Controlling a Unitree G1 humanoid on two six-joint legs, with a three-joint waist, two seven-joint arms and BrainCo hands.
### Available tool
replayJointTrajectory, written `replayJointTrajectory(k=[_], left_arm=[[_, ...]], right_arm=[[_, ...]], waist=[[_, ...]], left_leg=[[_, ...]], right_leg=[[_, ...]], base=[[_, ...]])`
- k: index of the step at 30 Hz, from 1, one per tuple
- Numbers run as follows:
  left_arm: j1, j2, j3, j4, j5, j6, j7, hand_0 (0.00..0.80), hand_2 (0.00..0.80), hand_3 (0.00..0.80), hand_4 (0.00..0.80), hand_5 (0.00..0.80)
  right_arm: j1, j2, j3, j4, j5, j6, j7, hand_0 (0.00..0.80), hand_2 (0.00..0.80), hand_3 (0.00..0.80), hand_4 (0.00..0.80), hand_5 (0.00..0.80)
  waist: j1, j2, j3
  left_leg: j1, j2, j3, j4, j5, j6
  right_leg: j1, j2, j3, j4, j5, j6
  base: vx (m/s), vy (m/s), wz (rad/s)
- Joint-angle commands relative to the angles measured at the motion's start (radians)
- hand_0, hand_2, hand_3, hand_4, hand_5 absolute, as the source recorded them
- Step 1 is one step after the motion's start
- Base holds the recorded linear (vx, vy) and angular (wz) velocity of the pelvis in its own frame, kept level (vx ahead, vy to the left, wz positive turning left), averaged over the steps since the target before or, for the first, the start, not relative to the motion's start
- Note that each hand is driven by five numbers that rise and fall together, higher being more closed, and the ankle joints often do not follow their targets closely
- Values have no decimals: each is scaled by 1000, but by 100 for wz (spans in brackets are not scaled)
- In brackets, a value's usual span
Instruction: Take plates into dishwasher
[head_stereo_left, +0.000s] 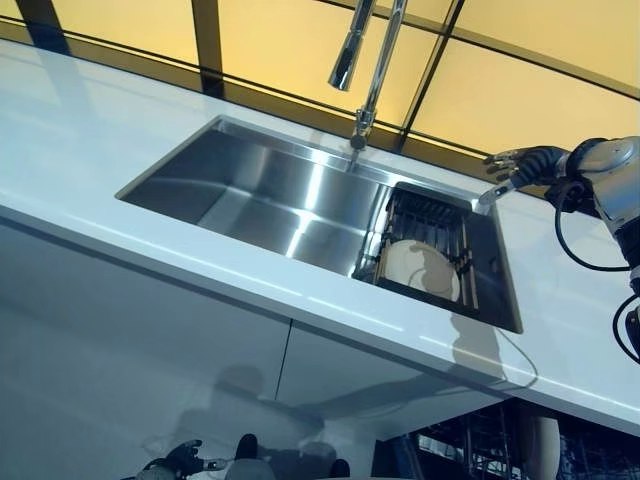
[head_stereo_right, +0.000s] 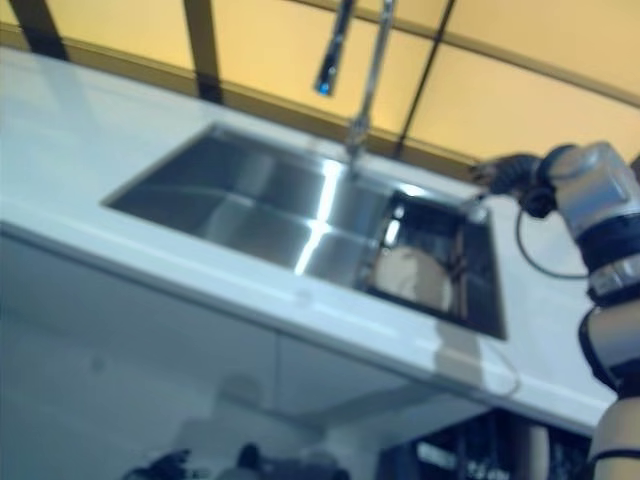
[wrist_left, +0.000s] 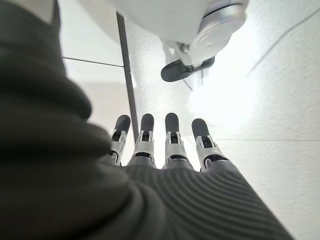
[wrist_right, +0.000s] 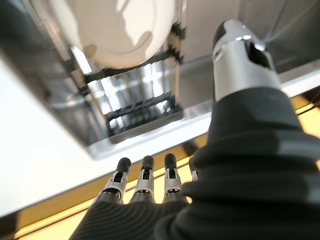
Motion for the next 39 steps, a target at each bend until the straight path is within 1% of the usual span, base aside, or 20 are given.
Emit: replayJointTrajectory(k=[1,5,12,17,26,31,39], left_arm=[[-64,33,-54,-31,-17,-40,18,0,0,0,0,0],[-88,32,-70,-41,-53,-45,28,0,0,0,0,0],[-106,20,-88,-51,-93,-61,44,0,0,0,0,0],[-121,17,-98,-60,-119,-70,50,0,0,0,0,0],[-155,21,-106,-85,-156,-69,57,0,0,0,0,0],[-165,21,-113,-101,-172,-76,58,0,0,0,0,0],[-182,26,-124,-116,-190,-74,53,0,0,0,0,0]], right_arm=[[-194,-45,96,20,3,-3,-6,0,0,0,0,0],[-215,-44,122,17,20,-7,-3,0,0,0,0,0],[-212,-30,133,9,6,-10,7,0,0,0,0,0],[-201,-29,131,12,-9,-23,18,0,0,0,0,0],[-157,-26,100,-12,-18,-1,25,0,0,0,0,0],[-122,-27,81,-15,-32,-6,21,0,0,0,0,0],[-128,-34,76,18,-49,-22,11,0,0,0,0,0]], waist=[[39,-19,79],[34,-1,114],[25,27,155],[19,46,188],[14,73,245],[11,87,270],[14,100,304]], left_leg=[[64,-9,32,4,-133,-4],[21,-4,32,4,-110,-16],[-21,0,25,4,-91,-24],[-39,-1,21,4,-84,-25],[-68,-8,15,4,-75,-24],[-81,-12,12,4,-74,-22],[-98,-15,15,4,-69,-21]], right_leg=[[-47,-42,0,3,13,57],[-76,-37,-18,3,13,46],[-116,-32,-24,3,15,32],[-134,-33,-23,3,18,26],[-170,-42,-21,20,15,20],[-187,-45,-20,25,14,18],[-206,-50,-26,31,17,20]], base=[[-90,-76,22],[-96,-53,13],[-45,-15,4],[-13,6,0],[-6,8,2],[0,0,0],[-6,1,3]])
